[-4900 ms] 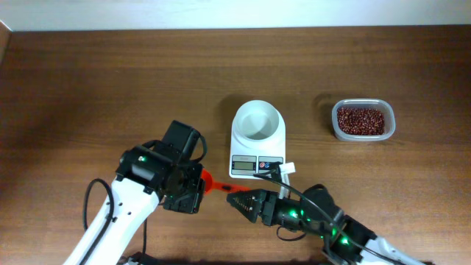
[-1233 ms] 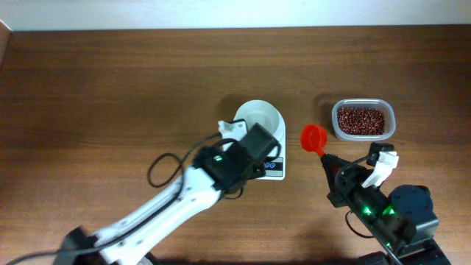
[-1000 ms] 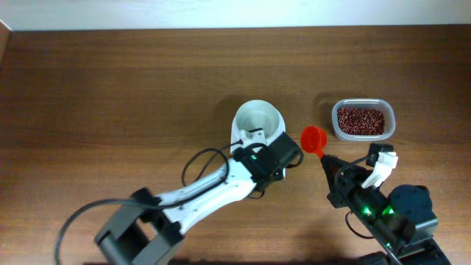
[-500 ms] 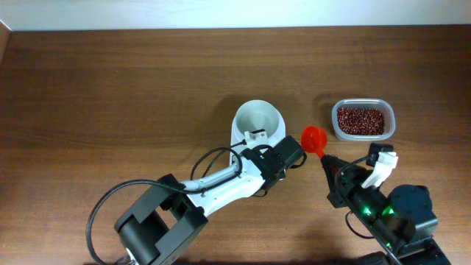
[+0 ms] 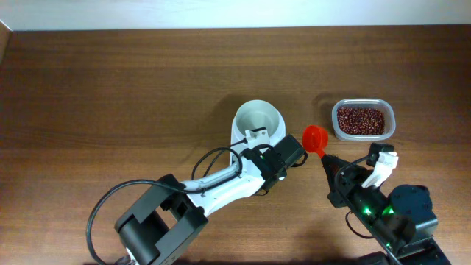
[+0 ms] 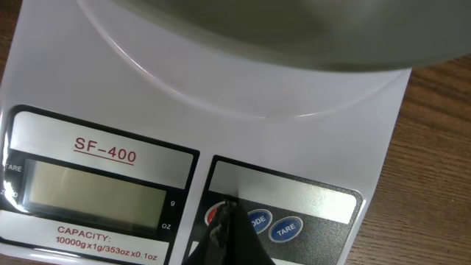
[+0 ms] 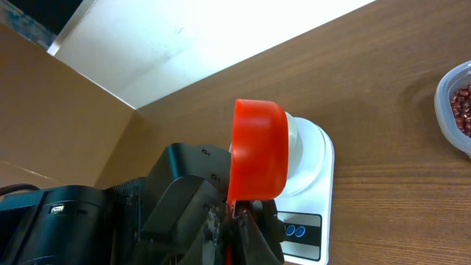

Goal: Scoop and weigh 50g on scale

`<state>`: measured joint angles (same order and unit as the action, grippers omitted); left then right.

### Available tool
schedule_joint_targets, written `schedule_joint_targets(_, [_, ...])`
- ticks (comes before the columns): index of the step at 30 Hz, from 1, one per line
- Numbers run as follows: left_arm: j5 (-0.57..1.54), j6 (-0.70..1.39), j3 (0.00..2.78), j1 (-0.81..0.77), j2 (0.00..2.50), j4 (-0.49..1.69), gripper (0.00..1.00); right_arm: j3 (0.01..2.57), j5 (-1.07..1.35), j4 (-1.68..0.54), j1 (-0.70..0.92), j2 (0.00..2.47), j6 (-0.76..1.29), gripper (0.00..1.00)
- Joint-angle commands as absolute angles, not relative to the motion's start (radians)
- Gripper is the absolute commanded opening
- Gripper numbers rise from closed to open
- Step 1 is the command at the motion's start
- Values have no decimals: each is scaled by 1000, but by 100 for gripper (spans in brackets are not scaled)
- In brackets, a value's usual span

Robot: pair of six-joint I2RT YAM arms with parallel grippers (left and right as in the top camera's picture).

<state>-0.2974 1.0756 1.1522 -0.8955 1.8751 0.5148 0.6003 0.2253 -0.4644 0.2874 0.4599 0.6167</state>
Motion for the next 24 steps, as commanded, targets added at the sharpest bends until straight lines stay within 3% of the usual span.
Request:
schedule_joint_targets(1, [-322, 1087, 1158, -896, 1901, 521, 0, 619, 227, -461, 279, 455, 606, 4])
schedule_joint_targets(19, [-335, 1114, 1158, -892, 1949, 513, 0, 619, 228, -461, 279, 455, 606, 4])
schedule_joint_targets(24, [-239, 1113, 1161, -892, 1842, 626, 0, 619, 232, -479, 280, 455, 606, 4])
